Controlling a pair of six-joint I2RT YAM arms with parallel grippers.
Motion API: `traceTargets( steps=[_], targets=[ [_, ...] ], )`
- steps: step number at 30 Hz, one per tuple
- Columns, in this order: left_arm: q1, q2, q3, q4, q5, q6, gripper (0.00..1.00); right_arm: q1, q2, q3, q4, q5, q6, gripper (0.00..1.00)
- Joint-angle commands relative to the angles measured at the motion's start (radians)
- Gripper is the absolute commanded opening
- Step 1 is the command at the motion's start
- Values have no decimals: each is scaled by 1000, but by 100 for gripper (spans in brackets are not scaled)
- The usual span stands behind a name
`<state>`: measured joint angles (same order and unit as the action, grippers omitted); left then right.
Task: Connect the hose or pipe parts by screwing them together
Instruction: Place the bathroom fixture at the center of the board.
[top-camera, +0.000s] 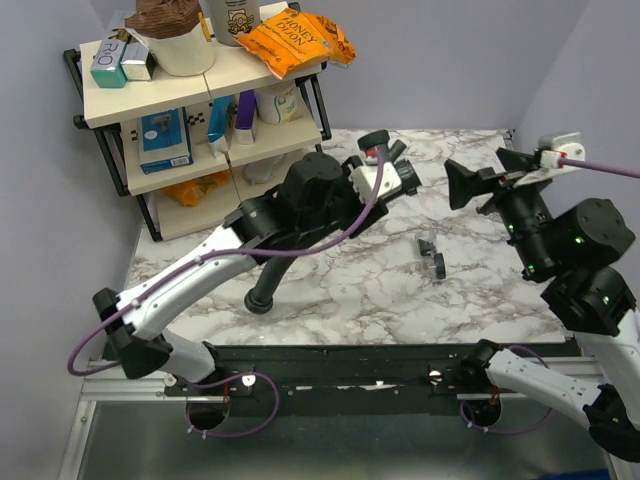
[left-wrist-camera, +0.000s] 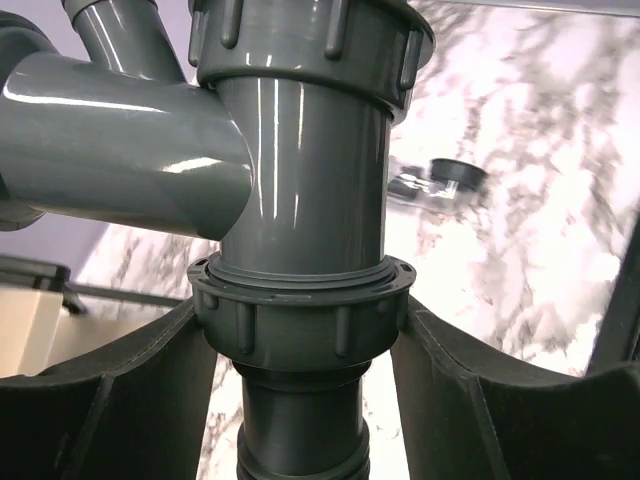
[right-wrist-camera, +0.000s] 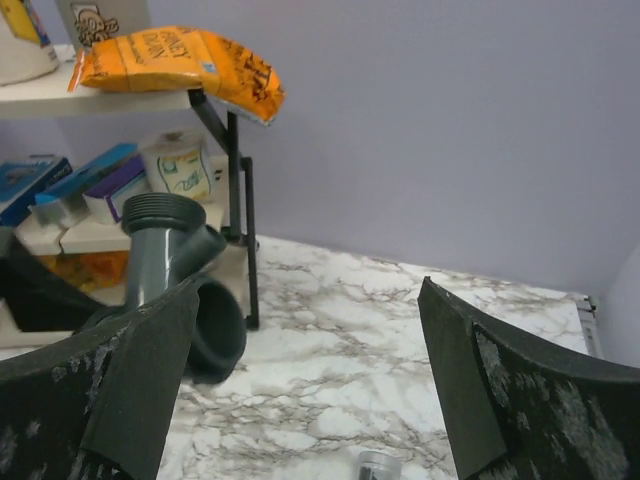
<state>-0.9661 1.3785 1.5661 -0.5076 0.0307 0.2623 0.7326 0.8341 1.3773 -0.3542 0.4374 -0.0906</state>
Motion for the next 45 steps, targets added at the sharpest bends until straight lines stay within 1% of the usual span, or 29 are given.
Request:
traceTargets(
  steps=[1, 4, 5, 7, 8, 9, 10, 12, 13, 15, 16, 17, 18, 19, 24, 26, 27, 28, 29, 30, 31, 33, 34, 36, 37, 39, 40, 42, 45],
  targets=[
    [64, 166, 107, -54, -120, -217, 0, -2, -87, -64, 34, 77, -20, 100],
    [84, 279, 228, -75, -66, -285, 0, -2, -131, -93, -2, 80, 2, 99],
    [84, 307, 317, -86, -66, -303, 0, -2, -144, -116, -15, 83, 5, 100],
    [84, 396, 423, -130, -43, -374, 0, -2, -164, -135, -23, 84, 20, 100],
    [86, 427, 537, -147, -46, -409, 0, -4, -182, -147, -28, 81, 23, 100],
    [87, 456, 587, -161, -72, -447, 0, -2, -187, -150, -34, 81, 26, 100],
    [87, 490, 618, -163, -101, -492, 1, -4, -190, -152, -38, 74, 32, 99],
    [92, 501, 614, -144, -144, -529, 4, -2, -191, -153, -63, 64, 35, 100],
    [96, 510, 603, -149, -170, -544, 6, -2, -191, -153, -75, 57, 44, 100],
    [122, 505, 520, -149, -173, -597, 6, -2, -190, -152, -104, 50, 58, 99],
    [132, 498, 473, -125, -158, -610, 6, -2, -187, -153, -115, 37, 72, 100],
    [157, 478, 380, -109, -153, -627, 7, -2, -187, -153, -143, 21, 78, 100],
    [171, 469, 341, -100, -146, -665, 8, -2, -185, -155, -156, 3, 86, 100],
    [185, 462, 307, -86, -134, -676, 9, -2, -182, -165, -169, -24, 89, 100],
    [265, 464, 163, -89, -84, -738, 7, -1, -174, -216, -221, -57, 147, 100],
    [280, 453, 102, -92, -71, -759, 10, -2, -178, -231, -224, -71, 149, 100],
    [291, 449, 82, -91, -51, -767, 13, -2, -173, -233, -224, -78, 150, 99],
    [309, 442, 63, -89, -43, -781, 25, -2, -171, -234, -227, -95, 153, 100],
    [322, 436, 45, -92, -31, -785, 32, -2, -158, -235, -233, -109, 158, 100],
    [331, 432, 11, -89, -2, -790, 34, -4, -150, -238, -238, -127, 161, 99],
    [348, 429, -6, -85, 6, -795, 38, -2, -141, -242, -241, -178, 167, 100],
    [362, 424, -46, -83, 15, -798, 39, -2, -112, -268, -243, -239, 181, 100],
    [369, 424, -60, -80, 26, -804, 40, -2, -96, -276, -244, -299, 199, 100],
    [388, 427, -90, -77, 32, -816, 46, -2, -43, -294, -241, -373, 222, 99],
    [391, 426, -100, -74, 35, -813, 59, -1, -26, -319, -233, -429, 239, 99],
    [400, 430, -124, -71, 37, -804, 70, 2, 9, -357, -183, -521, 278, 100],
    [405, 432, -130, -68, 37, -802, 78, 14, 48, -389, -161, -558, 290, 100],
    [415, 436, -150, -63, 44, -792, 80, 50, 89, -403, -112, -565, 305, 100],
    [420, 444, -159, -57, 37, -785, 82, 138, 215, -383, -81, -551, 313, 100]
  ],
)
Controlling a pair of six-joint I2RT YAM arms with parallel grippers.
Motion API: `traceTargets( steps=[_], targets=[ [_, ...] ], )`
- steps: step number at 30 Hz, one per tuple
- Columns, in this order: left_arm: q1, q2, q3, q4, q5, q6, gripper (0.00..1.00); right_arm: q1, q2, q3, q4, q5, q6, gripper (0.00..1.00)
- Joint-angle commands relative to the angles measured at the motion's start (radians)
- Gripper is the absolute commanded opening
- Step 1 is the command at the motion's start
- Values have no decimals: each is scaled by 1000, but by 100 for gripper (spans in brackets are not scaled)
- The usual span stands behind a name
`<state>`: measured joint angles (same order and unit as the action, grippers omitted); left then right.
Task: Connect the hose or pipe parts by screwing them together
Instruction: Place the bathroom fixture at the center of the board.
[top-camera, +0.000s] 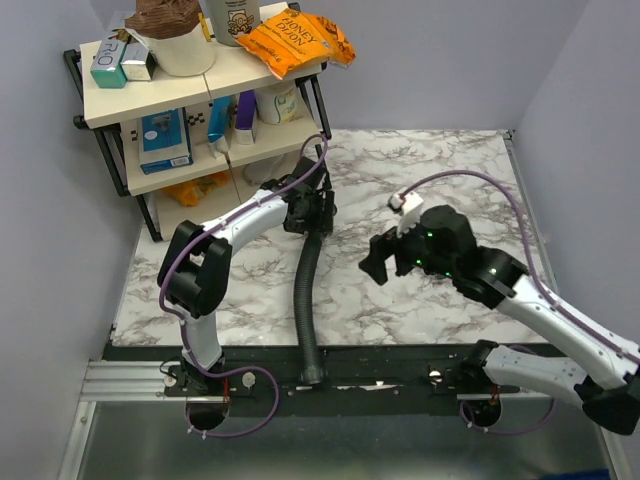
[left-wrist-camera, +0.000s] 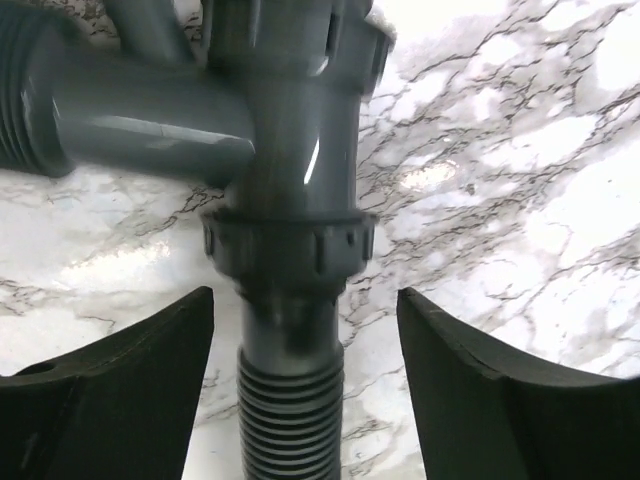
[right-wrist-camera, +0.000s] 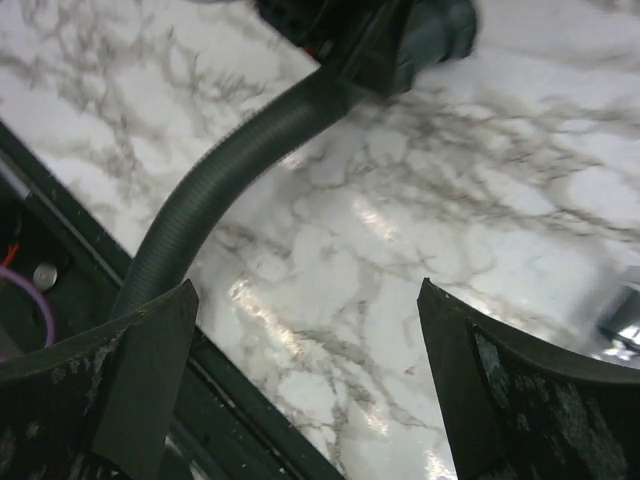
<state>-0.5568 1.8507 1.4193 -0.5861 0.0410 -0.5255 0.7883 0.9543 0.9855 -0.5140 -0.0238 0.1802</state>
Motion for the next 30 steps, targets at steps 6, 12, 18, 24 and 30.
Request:
traceTargets(
  steps=[6, 12, 18, 24, 30],
  targets=[
    [23, -31, -25, 25, -7, 13, 87, 235, 394, 126, 60, -18, 99, 100],
    [98, -128, -25, -50, 45, 83, 99, 319, 595, 226, 55, 119, 169, 99],
    [205, -313, -71, -153, 103, 203, 99, 388, 787, 357, 34, 256, 212, 100],
    [302, -482, -54, -234, 196, 335, 99, 410, 991, 458, -66, 335, 271, 100],
    [336, -585, -13, -290, 283, 439, 99, 431, 979, 447, -164, 455, 308, 100]
  ],
)
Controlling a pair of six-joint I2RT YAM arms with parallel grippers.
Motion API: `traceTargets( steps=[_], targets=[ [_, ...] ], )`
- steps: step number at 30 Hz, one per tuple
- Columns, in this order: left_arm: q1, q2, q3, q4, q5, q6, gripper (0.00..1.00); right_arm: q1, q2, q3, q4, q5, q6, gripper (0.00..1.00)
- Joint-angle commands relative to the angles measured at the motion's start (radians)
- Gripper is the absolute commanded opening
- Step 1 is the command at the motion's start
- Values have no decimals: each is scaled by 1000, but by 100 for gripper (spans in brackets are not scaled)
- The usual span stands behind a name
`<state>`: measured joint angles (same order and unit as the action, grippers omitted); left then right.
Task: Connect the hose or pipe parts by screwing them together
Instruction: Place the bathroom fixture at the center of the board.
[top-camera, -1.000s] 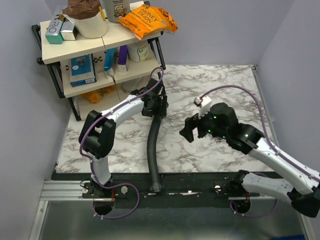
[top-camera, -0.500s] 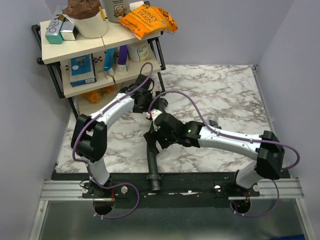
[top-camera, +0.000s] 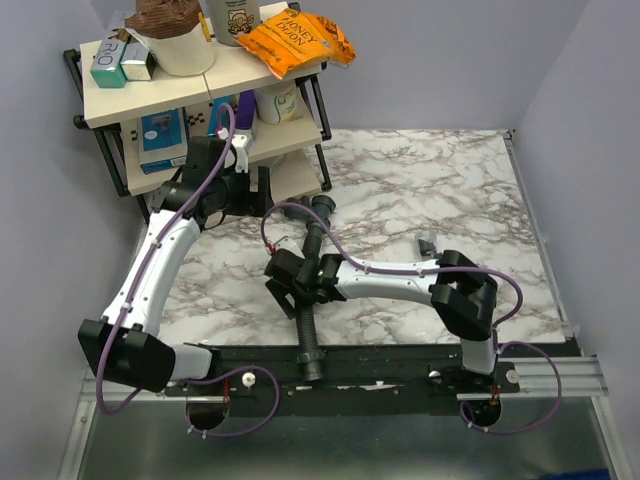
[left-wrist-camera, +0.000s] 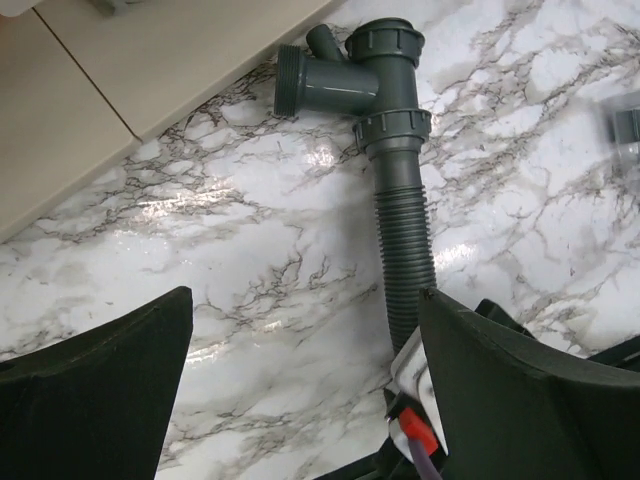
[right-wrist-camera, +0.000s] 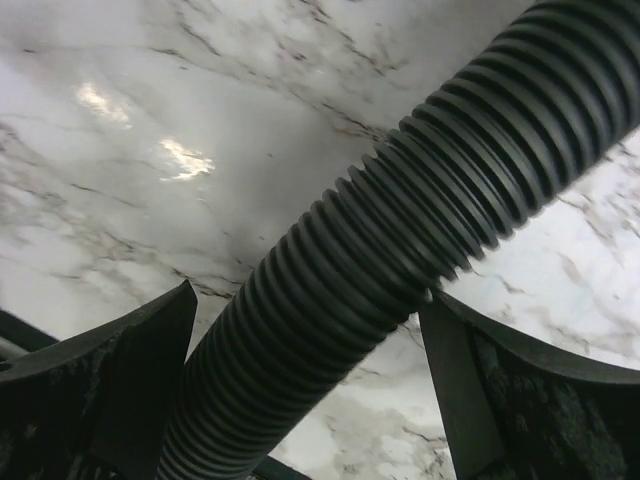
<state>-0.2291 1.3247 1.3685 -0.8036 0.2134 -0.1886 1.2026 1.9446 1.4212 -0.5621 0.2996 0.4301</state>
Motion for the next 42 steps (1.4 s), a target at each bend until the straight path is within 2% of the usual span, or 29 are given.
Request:
traceTargets(
  steps=[1, 4, 8, 11, 12, 14, 15, 19, 24, 30, 33, 37, 41, 42],
  targets=[
    [10, -68, 44, -74, 127, 109, 99, 20, -16, -2, -124, 141, 61, 100],
    [10, -78, 76, -81, 149, 118, 99, 22, -13, -18, -114, 131, 67, 100],
    [10, -78, 124, -103, 176, 133, 99, 20, 7, -44, -21, 57, 1, 100],
    [8, -90, 168, -135, 208, 181, 99, 25, -47, -138, 71, -25, -77, 87],
    [10, -93, 188, -144, 221, 182, 99, 23, -77, -171, 91, -43, -99, 77],
    [8, -104, 201, -163, 234, 233, 99, 29, -174, -221, 138, -82, -187, 69],
    [8, -107, 210, -167, 242, 242, 99, 29, -203, -257, 142, -95, -221, 62],
    [8, -124, 224, -181, 250, 265, 99, 34, -302, -291, 122, -177, -385, 58],
    [8, -151, 234, -181, 276, 264, 99, 63, -358, -320, 110, -271, -614, 61],
    [8, -160, 218, -201, 276, 278, 99, 64, -268, -260, 97, -234, -688, 70],
    [8, -171, 190, -220, 287, 308, 99, 63, -217, -243, 143, -153, -699, 75],
    [7, -188, 141, -236, 314, 380, 99, 58, -268, -246, 171, 42, -656, 89],
    [-1, -216, 100, -236, 385, 484, 99, 45, -476, -283, 93, 139, -469, 96],
    [-7, -219, 95, -249, 408, 559, 99, 45, -572, -297, 76, 145, -437, 97]
  ],
)
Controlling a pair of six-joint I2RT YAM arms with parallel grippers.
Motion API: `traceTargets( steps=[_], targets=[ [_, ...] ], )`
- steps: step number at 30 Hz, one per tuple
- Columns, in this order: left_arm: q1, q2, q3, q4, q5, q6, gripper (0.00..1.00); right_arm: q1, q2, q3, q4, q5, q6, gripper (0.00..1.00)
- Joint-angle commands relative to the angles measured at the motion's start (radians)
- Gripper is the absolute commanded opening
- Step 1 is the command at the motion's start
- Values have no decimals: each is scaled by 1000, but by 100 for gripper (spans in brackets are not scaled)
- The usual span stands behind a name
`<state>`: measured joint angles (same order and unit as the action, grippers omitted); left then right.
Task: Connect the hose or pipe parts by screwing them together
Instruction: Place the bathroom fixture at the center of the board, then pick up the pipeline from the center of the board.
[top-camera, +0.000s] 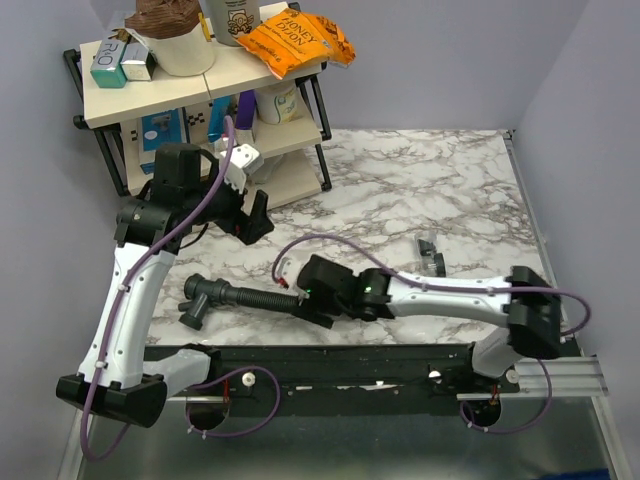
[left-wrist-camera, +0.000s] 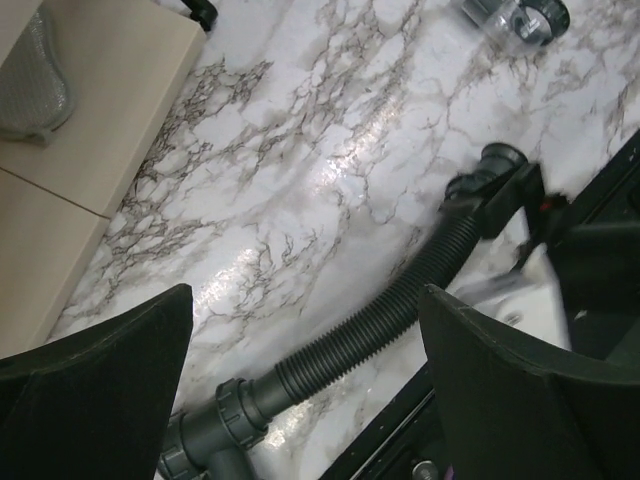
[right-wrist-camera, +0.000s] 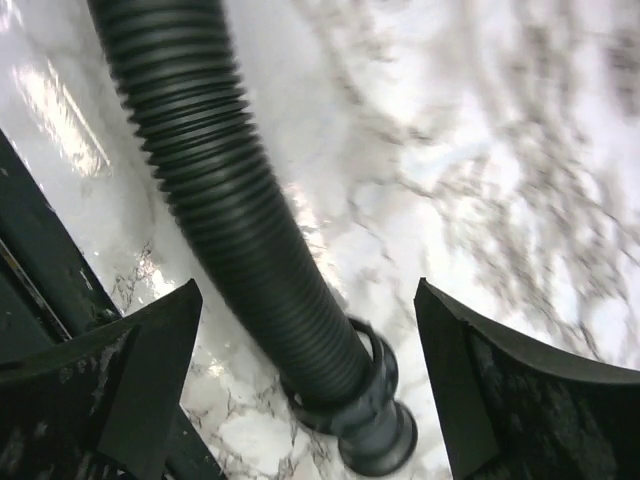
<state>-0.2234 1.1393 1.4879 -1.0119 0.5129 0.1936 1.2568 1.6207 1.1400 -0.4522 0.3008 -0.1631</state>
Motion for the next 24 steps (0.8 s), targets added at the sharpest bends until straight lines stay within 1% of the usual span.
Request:
traceTargets(
  steps=[1, 2, 3, 4, 5, 6, 7, 8, 9, 10, 11, 12, 13, 14, 15, 16, 18, 19, 20, 22, 23, 24],
  targets=[
    [-22, -36, -31, -60, 152, 213, 99, -10, -293, -41, -54, 153, 199, 97],
    [-36, -38, -37, -77, 153, 230, 99, -11, -336, -54, -92, 161, 274, 98],
    [-78, -35, -43, -85, 153, 251, 99, -11, -390, -69, -104, 167, 304, 99],
    [-103, -29, -47, -102, 159, 283, 99, -10, -480, -81, -120, 161, 330, 99],
    [-134, -15, -54, -141, 164, 312, 99, -11, -534, -100, -158, 161, 397, 99],
    [-212, -9, -61, -152, 162, 337, 99, -10, -582, -109, -173, 190, 436, 100],
    [-249, -6, -99, -148, 148, 339, 99, -10, -679, -118, -193, 214, 471, 100],
    [-299, 3, -124, -111, 101, 328, 99, -14, -727, -129, -242, 247, 556, 100],
    [-344, 10, -147, -93, 79, 322, 99, -17, -772, -135, -265, 309, 598, 100],
    [-429, 17, -190, -70, 50, 314, 99, -20, -826, -141, -284, 340, 638, 100],
    [-464, 33, -205, -32, 18, 307, 99, -23, -910, -146, -324, 368, 710, 100],
    [-499, 43, -222, -12, -5, 299, 99, -26, -954, -149, -345, 418, 747, 100],
    [-561, 53, -247, 11, -28, 290, 99, -25, -990, -151, -367, 441, 781, 100],
    [-585, 85, -253, 39, -45, 288, 99, -25, -1054, -154, -391, 457, 810, 100],
    [-603, 103, -255, 44, -65, 297, 99, -27, -1079, -157, -402, 486, 824, 100],
    [-617, 123, -247, 50, -77, 300, 93, -25, -1097, -163, -411, 497, 836, 100],
    [-646, 194, -218, 59, -121, 293, 87, -25, -1127, -175, -416, 498, 849, 100],
    [-657, 221, -175, 59, -132, 291, 86, -25, -1125, -183, -418, 498, 855, 100],
    [-675, 276, -149, 44, -139, 294, 87, -27, -1121, -187, -419, 498, 856, 100],
    [-692, 324, -92, 42, -155, 294, 92, -30, -1072, -198, -428, 503, 876, 100],
    [-699, 365, -81, 56, -155, 296, 93, -57, -1049, -209, -428, 494, 881, 100],
    [-709, 385, -74, 64, -157, 296, 93, -88, -1018, -212, -430, 441, 884, 99]
  ],
)
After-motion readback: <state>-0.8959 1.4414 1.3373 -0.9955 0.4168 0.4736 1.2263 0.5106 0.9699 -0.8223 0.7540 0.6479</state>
